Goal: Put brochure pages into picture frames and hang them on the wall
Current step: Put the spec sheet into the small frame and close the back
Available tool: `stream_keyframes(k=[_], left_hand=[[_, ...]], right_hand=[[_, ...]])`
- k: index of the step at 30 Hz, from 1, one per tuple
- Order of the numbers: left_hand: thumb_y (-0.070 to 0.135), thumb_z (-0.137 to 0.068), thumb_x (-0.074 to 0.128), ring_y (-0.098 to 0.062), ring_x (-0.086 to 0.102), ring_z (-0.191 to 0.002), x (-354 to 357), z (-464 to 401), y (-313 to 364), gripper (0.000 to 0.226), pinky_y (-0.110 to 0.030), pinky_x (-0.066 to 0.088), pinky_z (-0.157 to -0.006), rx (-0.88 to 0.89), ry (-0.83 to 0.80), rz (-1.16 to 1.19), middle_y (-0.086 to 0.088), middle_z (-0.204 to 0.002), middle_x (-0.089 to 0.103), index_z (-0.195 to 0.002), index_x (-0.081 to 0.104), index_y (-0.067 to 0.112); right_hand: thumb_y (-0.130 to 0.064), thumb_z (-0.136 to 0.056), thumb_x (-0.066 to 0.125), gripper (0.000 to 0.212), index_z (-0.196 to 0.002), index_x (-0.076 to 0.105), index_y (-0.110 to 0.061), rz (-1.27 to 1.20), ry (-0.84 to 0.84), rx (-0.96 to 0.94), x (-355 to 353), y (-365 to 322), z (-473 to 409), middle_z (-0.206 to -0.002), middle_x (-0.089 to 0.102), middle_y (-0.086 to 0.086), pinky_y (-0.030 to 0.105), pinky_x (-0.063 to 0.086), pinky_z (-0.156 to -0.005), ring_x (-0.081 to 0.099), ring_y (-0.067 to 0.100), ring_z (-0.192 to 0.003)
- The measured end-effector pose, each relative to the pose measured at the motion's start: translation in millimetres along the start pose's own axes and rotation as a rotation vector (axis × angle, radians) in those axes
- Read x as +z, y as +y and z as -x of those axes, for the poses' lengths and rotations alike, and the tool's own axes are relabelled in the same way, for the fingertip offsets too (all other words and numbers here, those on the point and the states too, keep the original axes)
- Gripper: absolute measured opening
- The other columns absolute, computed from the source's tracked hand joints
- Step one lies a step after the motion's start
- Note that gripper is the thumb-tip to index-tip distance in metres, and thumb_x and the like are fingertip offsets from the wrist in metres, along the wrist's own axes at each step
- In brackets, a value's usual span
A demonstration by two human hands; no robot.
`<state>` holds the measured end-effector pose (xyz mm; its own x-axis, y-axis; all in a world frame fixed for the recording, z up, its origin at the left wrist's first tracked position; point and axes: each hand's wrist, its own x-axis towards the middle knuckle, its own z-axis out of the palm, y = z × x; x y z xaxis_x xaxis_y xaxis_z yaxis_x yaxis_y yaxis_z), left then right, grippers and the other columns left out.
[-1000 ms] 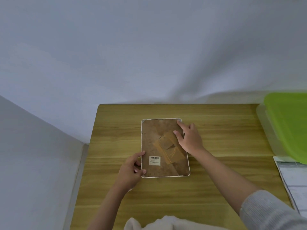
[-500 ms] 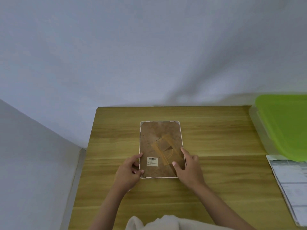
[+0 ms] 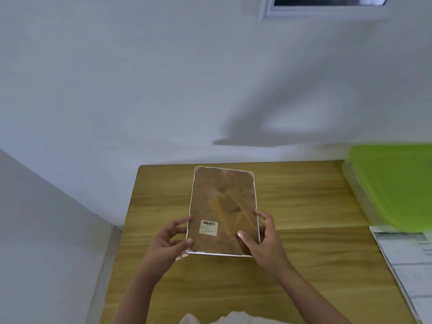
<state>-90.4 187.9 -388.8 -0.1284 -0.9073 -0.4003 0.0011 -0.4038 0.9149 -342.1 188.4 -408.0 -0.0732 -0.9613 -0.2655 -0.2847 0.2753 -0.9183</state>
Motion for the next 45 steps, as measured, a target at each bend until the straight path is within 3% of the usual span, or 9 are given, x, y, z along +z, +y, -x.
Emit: stream_keyframes(k=[6,13,19,24,28,33,38,42,45], left_hand=[[-0.006,-0.080,0.065,-0.016,0.064,-0.067,19.6,9.0,34.7,0.049,-0.021,0.049,-0.055,0.167,0.054,0.061,-0.007,-0.096,0.065,-0.117,0.060,0.026],[0.020,-0.068,0.078,-0.005,0.057,-0.075,57.5,23.2,69.2,0.051,-0.022,0.053,-0.065,0.429,0.165,-0.193,0.008,-0.104,0.061,-0.110,0.062,0.044],[0.010,-0.063,0.083,-0.003,0.060,-0.073,85.8,34.5,82.0,0.051,-0.023,0.054,-0.062,0.493,0.201,-0.246,0.018,-0.096,0.066,-0.104,0.067,0.035],[0.015,-0.064,0.084,-0.007,0.062,-0.082,96.5,35.5,77.3,0.051,-0.020,0.054,-0.065,0.564,0.123,-0.359,0.019,-0.103,0.062,-0.110,0.067,0.028],[0.020,-0.071,0.080,-0.003,0.055,-0.105,85.5,25.8,59.0,0.043,-0.015,0.047,-0.088,0.699,0.222,-0.538,0.010,-0.112,0.055,-0.111,0.065,0.024],[0.013,-0.079,0.071,-0.015,0.047,-0.116,63.8,20.1,44.3,0.047,-0.031,0.041,-0.096,0.592,0.530,-0.614,-0.003,-0.123,0.050,-0.124,0.056,0.020],[0.001,-0.085,0.061,-0.005,0.063,-0.094,69.9,21.4,51.2,0.057,-0.026,0.055,-0.077,0.485,0.349,-0.402,0.009,-0.114,0.062,-0.125,0.050,0.041],[-0.005,-0.082,0.063,-0.006,0.065,-0.080,97.1,19.3,70.9,0.058,-0.019,0.054,-0.063,0.483,0.294,-0.230,0.003,-0.101,0.062,-0.114,0.054,0.042],[-0.010,-0.079,0.064,-0.011,0.064,-0.076,121.2,13.1,88.8,0.059,-0.019,0.053,-0.063,0.529,0.277,-0.164,-0.003,-0.096,0.064,-0.112,0.057,0.039]], right_hand=[[-0.038,-0.080,0.071,0.066,-0.137,0.041,-0.024,0.466,0.199,-0.318,-9.0,-33.3,-17.1,-0.118,0.040,-0.004,0.032,0.038,-0.099,0.036,0.009,-0.110],[-0.032,-0.090,0.061,0.062,-0.143,0.030,-0.040,0.080,-0.068,-0.407,-8.6,-111.6,-13.3,-0.110,0.063,-0.008,0.015,0.048,-0.085,0.058,-0.003,-0.104],[-0.026,-0.086,0.067,0.071,-0.140,0.026,-0.047,-0.182,-0.047,-0.423,-7.8,-131.6,-5.2,-0.108,0.064,0.005,0.036,0.058,-0.075,0.070,0.017,-0.086],[-0.009,-0.088,0.062,0.067,-0.137,0.031,-0.043,-0.269,0.048,-0.371,-9.3,-126.3,2.1,-0.100,0.070,0.002,0.033,0.059,-0.065,0.072,0.020,-0.075],[-0.002,-0.092,0.052,0.052,-0.136,0.039,-0.027,-0.279,0.142,-0.298,-14.9,-117.0,2.9,-0.103,0.068,0.003,0.034,0.059,-0.071,0.069,0.012,-0.085],[0.000,-0.095,0.047,0.046,-0.128,0.043,-0.031,-0.297,0.151,-0.331,-26.9,-112.5,10.4,-0.102,0.066,0.005,0.032,0.051,-0.059,0.054,0.022,-0.069],[0.002,-0.095,0.046,0.045,-0.127,0.046,-0.029,-0.374,0.183,-0.330,-52.9,-106.6,8.6,-0.105,0.067,0.005,0.048,0.051,-0.076,0.055,0.043,-0.087],[0.001,-0.094,0.048,0.046,-0.128,0.049,-0.030,-0.356,0.208,-0.391,-88.5,-106.1,4.8,-0.097,0.067,0.006,0.031,0.052,-0.067,0.056,0.035,-0.081],[-0.006,-0.097,0.045,0.047,-0.133,0.046,-0.037,-0.294,0.182,-0.430,-124.8,-107.5,-4.2,-0.091,0.062,0.001,0.016,0.045,-0.076,0.054,0.005,-0.075]])
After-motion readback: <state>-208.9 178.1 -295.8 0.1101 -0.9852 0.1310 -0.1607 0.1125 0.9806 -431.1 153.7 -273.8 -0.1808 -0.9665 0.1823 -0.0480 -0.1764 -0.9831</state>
